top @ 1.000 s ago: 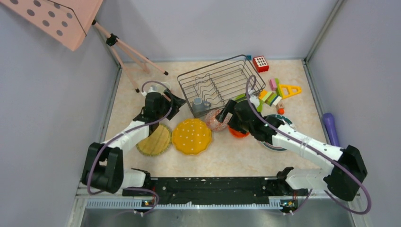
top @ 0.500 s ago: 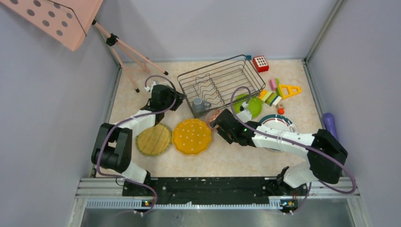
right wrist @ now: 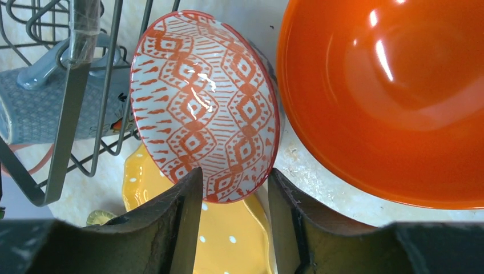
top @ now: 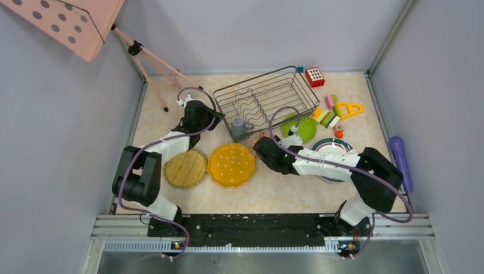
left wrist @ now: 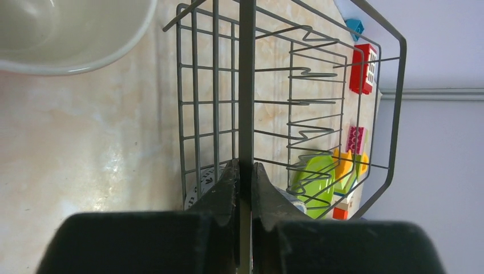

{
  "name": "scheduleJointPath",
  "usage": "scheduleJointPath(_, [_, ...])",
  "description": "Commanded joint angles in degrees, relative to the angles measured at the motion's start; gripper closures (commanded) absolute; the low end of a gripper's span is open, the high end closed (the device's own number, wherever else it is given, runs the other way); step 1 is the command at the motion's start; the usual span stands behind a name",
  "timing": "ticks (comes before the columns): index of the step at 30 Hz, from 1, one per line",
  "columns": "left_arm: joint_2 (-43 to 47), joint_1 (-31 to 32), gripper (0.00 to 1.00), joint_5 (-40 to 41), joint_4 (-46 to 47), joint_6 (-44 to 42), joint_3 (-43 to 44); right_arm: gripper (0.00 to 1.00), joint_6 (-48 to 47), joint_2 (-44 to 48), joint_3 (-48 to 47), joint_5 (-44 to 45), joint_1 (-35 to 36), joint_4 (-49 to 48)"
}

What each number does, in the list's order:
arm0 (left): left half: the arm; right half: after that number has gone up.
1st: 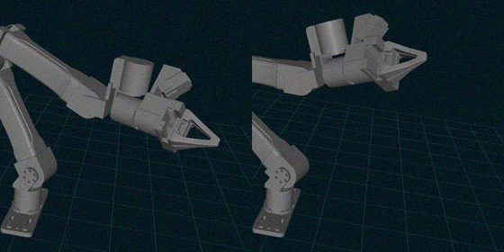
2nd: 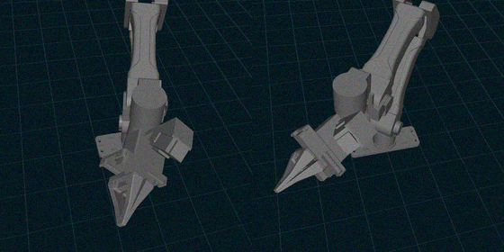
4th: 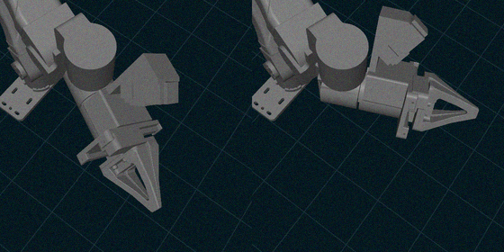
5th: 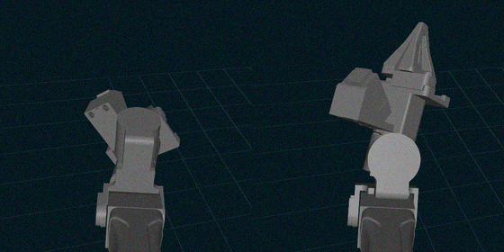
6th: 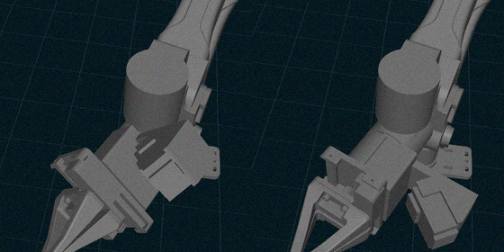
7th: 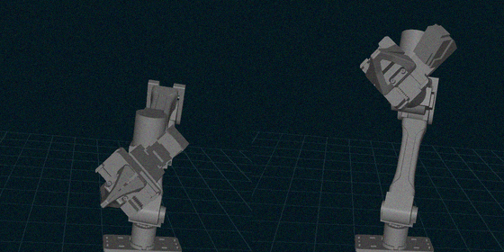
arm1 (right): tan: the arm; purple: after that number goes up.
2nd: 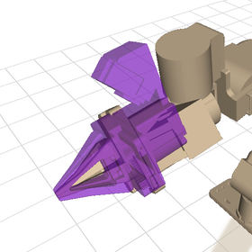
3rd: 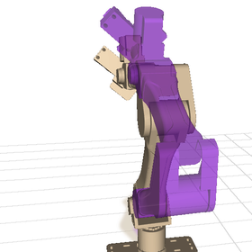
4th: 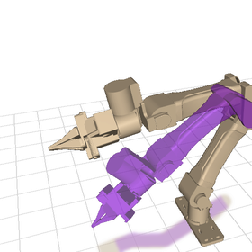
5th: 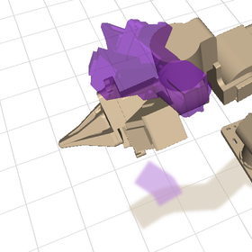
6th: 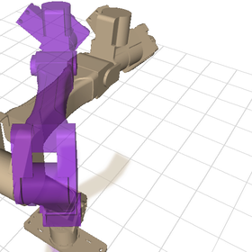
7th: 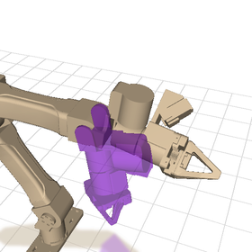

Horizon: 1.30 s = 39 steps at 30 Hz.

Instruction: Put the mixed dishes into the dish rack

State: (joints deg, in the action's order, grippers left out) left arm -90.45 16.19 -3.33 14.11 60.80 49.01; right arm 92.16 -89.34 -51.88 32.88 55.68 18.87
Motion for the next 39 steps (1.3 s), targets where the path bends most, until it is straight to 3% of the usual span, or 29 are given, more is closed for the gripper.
scheduleJointPath(1, [2.85, -0.62, 1.0, 5.51, -5.4, -3.31, 0.08, 0.56, 0.76, -0.66, -1.56, 3.56, -0.57, -2.14])
scheduleJointPath(9, [7.42, -1.07, 1.0, 7.85, -9.01, -4.47, -0.99, 0.58, 2.12, -4.12, -2.83, 1.15, -0.57, -0.71])
scheduleJointPath(11, [8.17, -1.28, 1.0, 8.44, -10.22, -5.07, -1.02, 0.7, 2.13, -3.98, -2.73, 1.0, -0.57, -0.34])
scheduleJointPath(13, [8.97, -1.56, 1.0, 8.54, -11.31, -5.53, -1.28, 0.92, 2.17, -3.28, -2.62, 1.27, -0.62, 0.62])
scheduleJointPath(15, [9.95, -1.68, 1.0, 8.22, -11.65, -5.95, -1.9, 1.0, 0.92, -1.58, -2.86, 2.12, -0.66, 1.7])
scheduleJointPath(21, [13.89, -1.68, 0.66, 7.5, -14.71, -10.19, -1.33, 1.0, -8.22, 5.66, -3.36, 6.06, -0.62, 4.66])
scheduleJointPath(28, [19.57, -1.6, 0.28, 4.08, -22.6, -15.0, 2.12, 1.0, -31.6, 17.59, 2.72, 4.66, -0.74, -6.99])
scheduleJointPath(32, [22.5, -0.68, 0.23, -2.32, -25.02, -18.25, 3.71, 1.0, -43.24, 25.17, 8.66, 1.09, -1.46, -15.54])
scheduleJointPath(39, [23.32, 5.58, 0.23, -13.75, -20.97, -22.23, 4.34, 1.0, -51.63, 32.4, 12.75, -6.95, -5.8, -21.08])
